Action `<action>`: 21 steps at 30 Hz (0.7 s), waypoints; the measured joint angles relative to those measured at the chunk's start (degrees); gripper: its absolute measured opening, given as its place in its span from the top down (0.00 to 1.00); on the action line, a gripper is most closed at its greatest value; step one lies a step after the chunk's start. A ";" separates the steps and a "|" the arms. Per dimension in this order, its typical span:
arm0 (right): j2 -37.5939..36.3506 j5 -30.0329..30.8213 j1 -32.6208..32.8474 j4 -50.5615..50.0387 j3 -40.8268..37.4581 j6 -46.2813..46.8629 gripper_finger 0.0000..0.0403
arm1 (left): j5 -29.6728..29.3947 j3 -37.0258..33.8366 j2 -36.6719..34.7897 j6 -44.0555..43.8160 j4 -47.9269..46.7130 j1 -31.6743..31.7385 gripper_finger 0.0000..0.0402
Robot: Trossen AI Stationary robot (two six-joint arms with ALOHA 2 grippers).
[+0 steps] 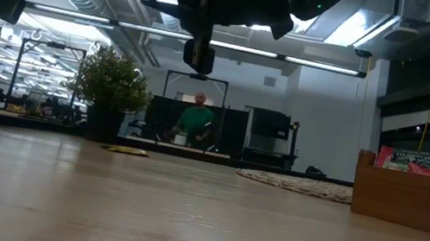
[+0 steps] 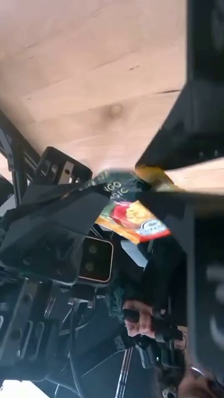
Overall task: Pick & Place Tea
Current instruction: Put the top orange tea bag into the right slot of the wooden organizer
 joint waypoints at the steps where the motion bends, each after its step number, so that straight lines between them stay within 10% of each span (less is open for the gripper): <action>1: 0.00 0.00 0.00 -0.02 0.00 -0.25 0.88 | 0.01 0.00 0.00 -0.01 0.00 -0.01 0.98; 21: -1.63 -0.08 3.87 -15.78 -0.02 -6.22 0.99 | -0.76 0.00 -2.83 -34.73 -0.66 0.61 0.76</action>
